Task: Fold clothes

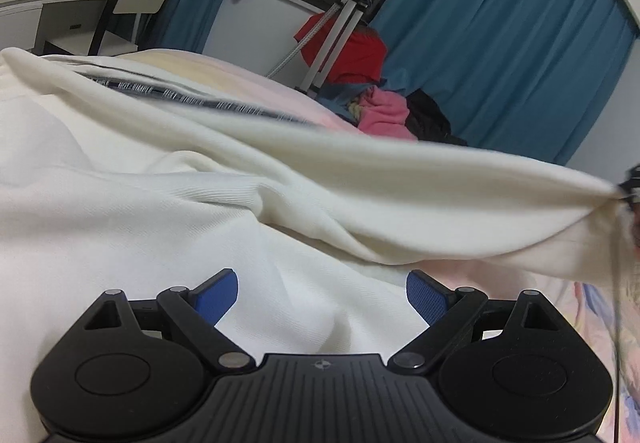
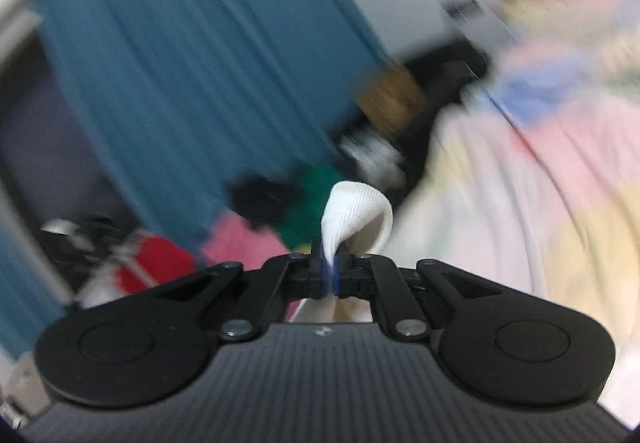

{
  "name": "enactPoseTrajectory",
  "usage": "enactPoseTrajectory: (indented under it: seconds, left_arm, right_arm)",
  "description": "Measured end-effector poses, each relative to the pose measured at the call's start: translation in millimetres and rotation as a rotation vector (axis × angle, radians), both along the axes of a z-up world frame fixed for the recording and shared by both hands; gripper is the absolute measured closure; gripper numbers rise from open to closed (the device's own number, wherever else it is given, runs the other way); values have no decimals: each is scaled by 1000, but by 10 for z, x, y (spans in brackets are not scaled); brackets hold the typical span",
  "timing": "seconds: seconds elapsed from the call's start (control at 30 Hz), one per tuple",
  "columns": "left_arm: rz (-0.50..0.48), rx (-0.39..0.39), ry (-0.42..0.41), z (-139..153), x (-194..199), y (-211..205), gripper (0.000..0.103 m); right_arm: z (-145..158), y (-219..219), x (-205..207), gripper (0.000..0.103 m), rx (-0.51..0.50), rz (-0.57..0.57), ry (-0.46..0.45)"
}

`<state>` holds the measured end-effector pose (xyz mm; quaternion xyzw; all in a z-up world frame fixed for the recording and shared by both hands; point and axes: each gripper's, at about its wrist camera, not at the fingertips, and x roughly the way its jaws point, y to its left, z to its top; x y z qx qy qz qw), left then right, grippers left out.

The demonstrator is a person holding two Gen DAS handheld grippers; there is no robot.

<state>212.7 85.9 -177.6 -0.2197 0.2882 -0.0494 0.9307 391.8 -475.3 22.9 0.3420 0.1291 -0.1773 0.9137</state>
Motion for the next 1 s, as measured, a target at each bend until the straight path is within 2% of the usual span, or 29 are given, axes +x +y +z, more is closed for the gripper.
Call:
enactPoseTrajectory:
  seconds: [0.1,0.13,0.2,0.3,0.33,0.4,0.47,0.53,0.6,0.67,0.87,1.0]
  left_arm:
    - [-8,48,-12,-21,44,-13,10]
    - [-17,72,-21,-19,63,-27,10]
    - [-35,163,-57,0,108,-101,10]
    - [-72,320,-98,32,218,-260,10]
    - [-90,366,-105,41,258,-313,10]
    - [-113,441,-107,47,340,-393,11]
    - [-119,486,-100,39,422,-421,12]
    - [-114,502,-92,23,488,-413,13]
    - [-115,503,-83,-8,530,-405,14]
    - [-117,522,-75,-50,559,-419,15]
    - [-96,561,-78,-77,553,-464,20]
    - [-81,553,-84,-67,521,-420,25]
  right_arm:
    - [-469,-109,577,96,12,-22,158]
    - [-644,-152,689,96,43,-17,189]
    - [-942,-240,778,94,98,-31,213]
    - [-1214,-314,787,89,144,4,186]
    - [-1269,-331,812,84,162,31,181]
    - [-1314,-406,839,52,189,76,160]
    - [-1285,-472,695,33,165,92,112]
    - [-1199,-501,498,26,87,68,56]
    - [-1116,-580,417,26,10,38,24]
    - [-1045,-668,318,25,-30,18,54]
    - [-1264,-286,547,26,-66,111,219]
    - [-1439,21,732,29,-85,169,317]
